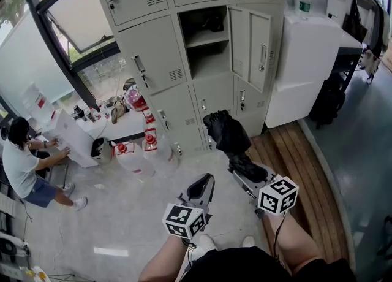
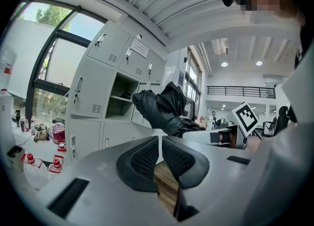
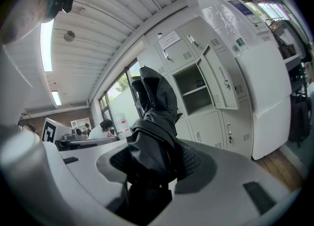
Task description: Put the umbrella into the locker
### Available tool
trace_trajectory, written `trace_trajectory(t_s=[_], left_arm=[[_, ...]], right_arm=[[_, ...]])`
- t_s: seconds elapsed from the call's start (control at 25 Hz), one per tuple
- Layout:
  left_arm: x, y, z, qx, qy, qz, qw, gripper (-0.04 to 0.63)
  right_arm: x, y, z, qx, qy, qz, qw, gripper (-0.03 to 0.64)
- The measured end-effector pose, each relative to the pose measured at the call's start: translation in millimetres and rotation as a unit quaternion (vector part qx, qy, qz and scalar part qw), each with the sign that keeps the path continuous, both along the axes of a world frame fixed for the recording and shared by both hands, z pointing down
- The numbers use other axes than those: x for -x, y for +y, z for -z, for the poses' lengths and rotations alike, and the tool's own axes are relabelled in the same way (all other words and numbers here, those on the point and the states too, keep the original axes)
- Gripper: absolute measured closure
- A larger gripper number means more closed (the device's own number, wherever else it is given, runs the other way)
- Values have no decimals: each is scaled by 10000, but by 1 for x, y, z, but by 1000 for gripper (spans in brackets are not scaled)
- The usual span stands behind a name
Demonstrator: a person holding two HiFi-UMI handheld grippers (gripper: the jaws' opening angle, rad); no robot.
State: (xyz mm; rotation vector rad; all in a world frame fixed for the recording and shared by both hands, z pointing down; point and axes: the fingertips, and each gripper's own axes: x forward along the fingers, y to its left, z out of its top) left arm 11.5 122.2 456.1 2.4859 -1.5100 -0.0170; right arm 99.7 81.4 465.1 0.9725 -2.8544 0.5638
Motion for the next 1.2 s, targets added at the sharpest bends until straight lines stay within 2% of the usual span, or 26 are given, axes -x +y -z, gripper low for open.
trace_trajectory(t_s=[0.84,1.2], left_arm=[[96,-13,-8,19,6,-322,9995,563],[110,-26,-16,99,44,-365,9993,563]], right_arm=[[87,-13,-7,-107,217,-457,9987,356],[102,-28,-7,-142,325,-476,9982,356]])
